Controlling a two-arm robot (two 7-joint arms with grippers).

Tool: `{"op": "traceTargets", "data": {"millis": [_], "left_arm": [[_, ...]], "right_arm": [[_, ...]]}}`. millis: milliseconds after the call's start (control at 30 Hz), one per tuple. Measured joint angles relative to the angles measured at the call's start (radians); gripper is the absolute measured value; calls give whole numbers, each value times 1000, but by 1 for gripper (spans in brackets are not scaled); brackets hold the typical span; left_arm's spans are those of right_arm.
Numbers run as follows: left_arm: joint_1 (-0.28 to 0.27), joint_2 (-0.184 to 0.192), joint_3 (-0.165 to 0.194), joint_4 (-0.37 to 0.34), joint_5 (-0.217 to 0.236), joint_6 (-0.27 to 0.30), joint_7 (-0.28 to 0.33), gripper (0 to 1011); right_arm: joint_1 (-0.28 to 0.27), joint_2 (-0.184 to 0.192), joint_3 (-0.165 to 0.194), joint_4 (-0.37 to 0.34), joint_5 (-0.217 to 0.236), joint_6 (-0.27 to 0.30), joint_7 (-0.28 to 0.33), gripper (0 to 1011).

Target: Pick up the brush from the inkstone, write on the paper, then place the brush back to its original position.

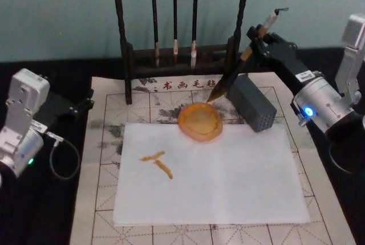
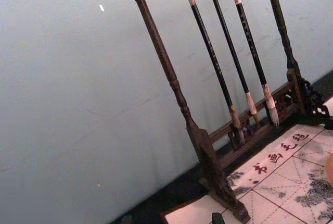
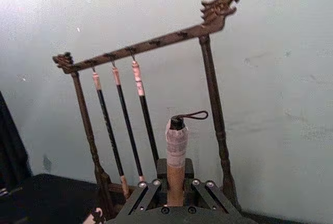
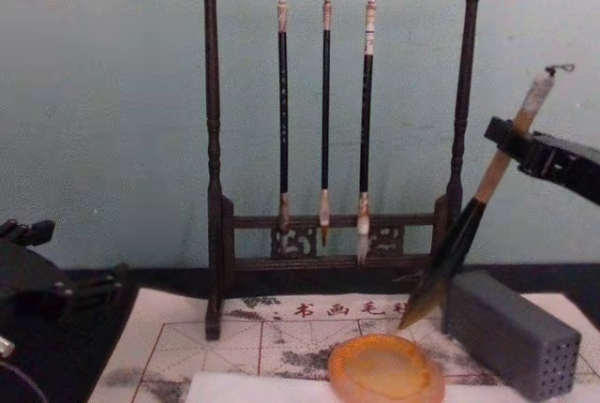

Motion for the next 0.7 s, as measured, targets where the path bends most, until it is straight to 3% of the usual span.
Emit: {"op": "traceTargets", "data": {"millis": [467,700], "left_arm": [[0,0,0,0,0,0,0,1001],[0,0,0,0,0,0,0,1001]], "right_arm": [[-80,15,44,-133,29,25,58,195],[-125,29,48,-191,48,37,122,195]]}}
